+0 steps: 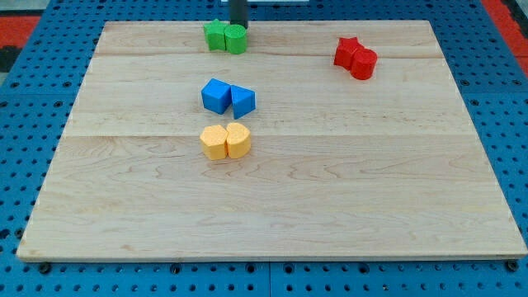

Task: Separate the green circle and the green star

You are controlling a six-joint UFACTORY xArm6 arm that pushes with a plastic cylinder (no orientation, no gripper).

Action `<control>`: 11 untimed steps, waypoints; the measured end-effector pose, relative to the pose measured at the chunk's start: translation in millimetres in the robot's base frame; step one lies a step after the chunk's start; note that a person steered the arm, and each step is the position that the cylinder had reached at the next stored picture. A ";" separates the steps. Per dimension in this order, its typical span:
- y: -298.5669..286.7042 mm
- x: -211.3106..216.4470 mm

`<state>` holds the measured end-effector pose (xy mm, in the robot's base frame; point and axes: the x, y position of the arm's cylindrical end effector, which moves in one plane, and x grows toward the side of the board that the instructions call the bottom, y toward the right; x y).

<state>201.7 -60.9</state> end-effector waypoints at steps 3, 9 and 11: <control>-39.9 -9.3; 38.7 7.4; 31.4 17.0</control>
